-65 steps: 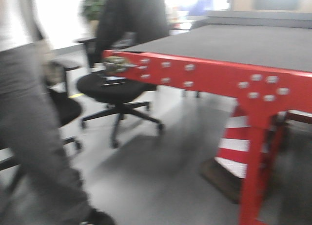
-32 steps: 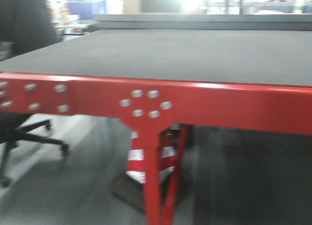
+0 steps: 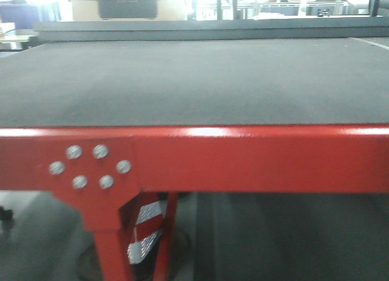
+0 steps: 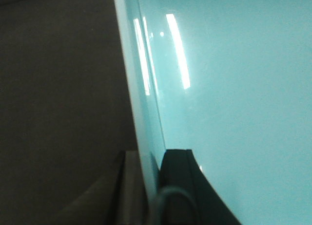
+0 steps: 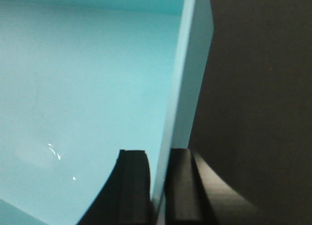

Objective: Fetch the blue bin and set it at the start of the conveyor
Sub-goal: 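Hold the bin with both grippers and approach the conveyor belt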

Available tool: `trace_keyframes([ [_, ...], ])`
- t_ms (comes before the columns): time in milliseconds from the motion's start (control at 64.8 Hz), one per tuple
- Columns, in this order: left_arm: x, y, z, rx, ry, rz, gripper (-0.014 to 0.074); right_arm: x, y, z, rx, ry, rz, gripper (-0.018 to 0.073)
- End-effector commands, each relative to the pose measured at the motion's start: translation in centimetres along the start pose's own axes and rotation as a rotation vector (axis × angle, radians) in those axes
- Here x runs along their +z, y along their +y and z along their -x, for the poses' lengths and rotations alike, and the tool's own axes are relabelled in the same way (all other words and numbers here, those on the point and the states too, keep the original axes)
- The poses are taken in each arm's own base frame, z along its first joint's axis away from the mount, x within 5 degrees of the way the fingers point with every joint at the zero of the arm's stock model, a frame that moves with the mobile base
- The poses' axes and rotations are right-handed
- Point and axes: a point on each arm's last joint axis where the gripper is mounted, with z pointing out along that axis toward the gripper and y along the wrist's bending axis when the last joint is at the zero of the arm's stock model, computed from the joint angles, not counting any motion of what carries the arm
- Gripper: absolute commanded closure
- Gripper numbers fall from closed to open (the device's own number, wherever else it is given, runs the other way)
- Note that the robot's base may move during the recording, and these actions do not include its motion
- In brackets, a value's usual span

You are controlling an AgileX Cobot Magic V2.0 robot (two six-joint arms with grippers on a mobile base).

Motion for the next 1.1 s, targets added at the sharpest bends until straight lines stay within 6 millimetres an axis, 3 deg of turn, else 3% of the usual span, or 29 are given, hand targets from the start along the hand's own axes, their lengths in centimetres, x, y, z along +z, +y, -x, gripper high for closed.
trace_keyframes([
  [0,-0.8,3.2,0.0,0.088,0.011,0.257,0.0708,-1.7,-1.1,0.8,-0.088,-0.081,-0.119,0.0711],
  [525,-0.8,2.9,1.1,0.105,-0.112,0.232,0.0708,-1.7,-1.1,0.8,-0.088,-0.081,-0.119,0.0711],
  [1080,-0.8,2.8,1.2,0.106,-0.122,0.23,0.0708,-1.7,-1.1,0.8,-0.088,-0.081,-0.119,0.0711],
])
